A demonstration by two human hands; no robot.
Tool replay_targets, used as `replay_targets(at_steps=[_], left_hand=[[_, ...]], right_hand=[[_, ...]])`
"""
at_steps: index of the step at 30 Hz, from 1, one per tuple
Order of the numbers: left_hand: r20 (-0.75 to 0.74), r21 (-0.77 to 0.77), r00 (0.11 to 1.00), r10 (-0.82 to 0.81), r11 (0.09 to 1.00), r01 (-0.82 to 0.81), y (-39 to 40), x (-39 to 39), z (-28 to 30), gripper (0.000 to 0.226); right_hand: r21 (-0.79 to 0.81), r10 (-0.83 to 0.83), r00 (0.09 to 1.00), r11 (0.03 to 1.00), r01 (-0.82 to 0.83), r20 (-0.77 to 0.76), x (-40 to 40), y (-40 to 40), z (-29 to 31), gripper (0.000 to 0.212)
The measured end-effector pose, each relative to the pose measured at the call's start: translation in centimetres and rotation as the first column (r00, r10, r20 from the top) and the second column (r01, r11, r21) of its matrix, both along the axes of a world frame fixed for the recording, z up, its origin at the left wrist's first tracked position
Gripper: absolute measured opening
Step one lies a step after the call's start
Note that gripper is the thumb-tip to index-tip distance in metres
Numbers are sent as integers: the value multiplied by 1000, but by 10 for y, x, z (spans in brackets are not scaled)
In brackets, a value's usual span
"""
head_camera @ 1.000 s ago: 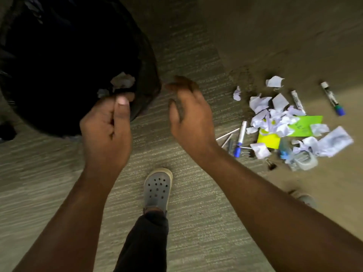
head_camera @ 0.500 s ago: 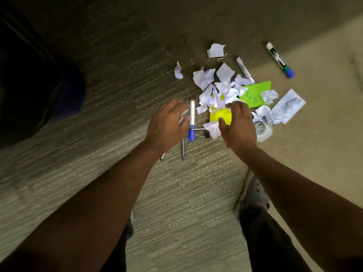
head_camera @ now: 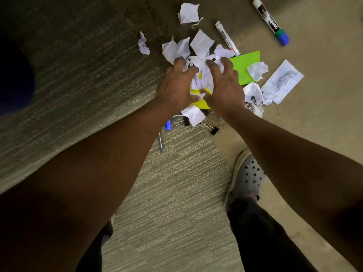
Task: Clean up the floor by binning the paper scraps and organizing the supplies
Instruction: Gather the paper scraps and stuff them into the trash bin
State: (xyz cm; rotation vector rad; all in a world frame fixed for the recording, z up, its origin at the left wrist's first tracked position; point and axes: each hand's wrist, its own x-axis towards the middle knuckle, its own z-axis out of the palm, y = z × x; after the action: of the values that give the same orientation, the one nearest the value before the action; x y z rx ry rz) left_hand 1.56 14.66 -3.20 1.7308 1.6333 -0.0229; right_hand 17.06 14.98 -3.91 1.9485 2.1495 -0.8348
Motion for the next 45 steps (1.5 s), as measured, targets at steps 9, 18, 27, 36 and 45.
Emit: replay_targets(at_steps=[9,18,27,36,45], left_hand=[[-73,87,993,91,993,-85,-6,9,-12,32],[205,-31,794,572,815,-579,-22,-19,22,12],[322,-309,417,850,511,-802,-69,-91,102,13],[550,-284,213,808,421,-861,-89,-182,219,12],[569,179,264,779,196,-964,-82,-314,270,18]], right_hand=[[10,11,996,1000,-10,-89,9,6,-4,39],[-46,-309,926,951,306,-217,21,8,23,18],[-265,-625,699,780,567,-348,14,0,85,12],[-517,-688,342,715,470,-641,-130,-4,191,26],[-291,-343,377,938,188,-860,-336,-7,270,21]])
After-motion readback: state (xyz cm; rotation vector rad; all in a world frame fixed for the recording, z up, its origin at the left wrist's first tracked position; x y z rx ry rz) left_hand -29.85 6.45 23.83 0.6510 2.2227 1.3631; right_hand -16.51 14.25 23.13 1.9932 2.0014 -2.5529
